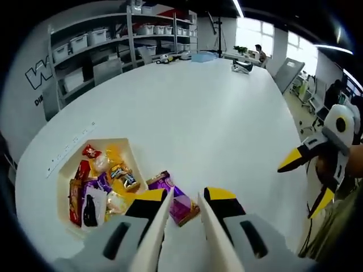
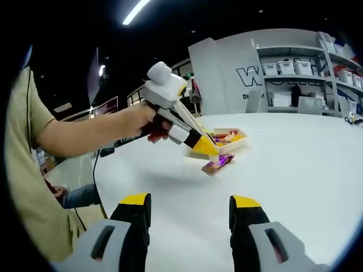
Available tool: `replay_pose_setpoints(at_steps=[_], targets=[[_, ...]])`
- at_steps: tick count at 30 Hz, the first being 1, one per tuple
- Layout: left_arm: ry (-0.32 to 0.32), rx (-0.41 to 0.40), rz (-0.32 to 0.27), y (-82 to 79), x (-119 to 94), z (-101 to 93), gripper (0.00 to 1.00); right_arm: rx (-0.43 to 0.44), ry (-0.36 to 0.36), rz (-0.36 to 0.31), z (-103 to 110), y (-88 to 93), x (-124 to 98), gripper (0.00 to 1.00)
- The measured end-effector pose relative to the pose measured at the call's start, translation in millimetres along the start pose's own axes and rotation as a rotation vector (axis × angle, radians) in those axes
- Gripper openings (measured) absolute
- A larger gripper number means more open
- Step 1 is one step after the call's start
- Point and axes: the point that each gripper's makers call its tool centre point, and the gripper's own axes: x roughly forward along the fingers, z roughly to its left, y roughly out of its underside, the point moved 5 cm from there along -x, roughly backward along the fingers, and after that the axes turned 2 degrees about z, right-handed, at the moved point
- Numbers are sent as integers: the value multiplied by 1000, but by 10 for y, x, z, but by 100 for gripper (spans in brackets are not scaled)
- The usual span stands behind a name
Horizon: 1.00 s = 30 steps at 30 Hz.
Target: Place the target food into the container with the food tongs after gripping and lifting it, then release it inside without dropping or visibly crushing the food.
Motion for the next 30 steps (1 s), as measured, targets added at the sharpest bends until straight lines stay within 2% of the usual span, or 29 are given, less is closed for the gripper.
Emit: replay_pose_setpoints(at_steps=[8, 9, 15, 21, 30], targets=[[4, -5, 30, 121, 80, -8, 24, 2, 1, 2, 0, 5, -1, 53], [6, -8, 18, 109, 71, -6, 24, 3, 2, 2, -4, 6, -2, 53], [18, 3, 30, 125, 46, -25, 24, 3, -1, 2, 9, 6, 11, 53], [59, 20, 39, 221, -50, -45, 23, 2, -2, 3, 10, 4, 13, 53], [78, 36, 53, 359, -188, -95, 23, -1, -10, 3, 48, -10, 36, 53]])
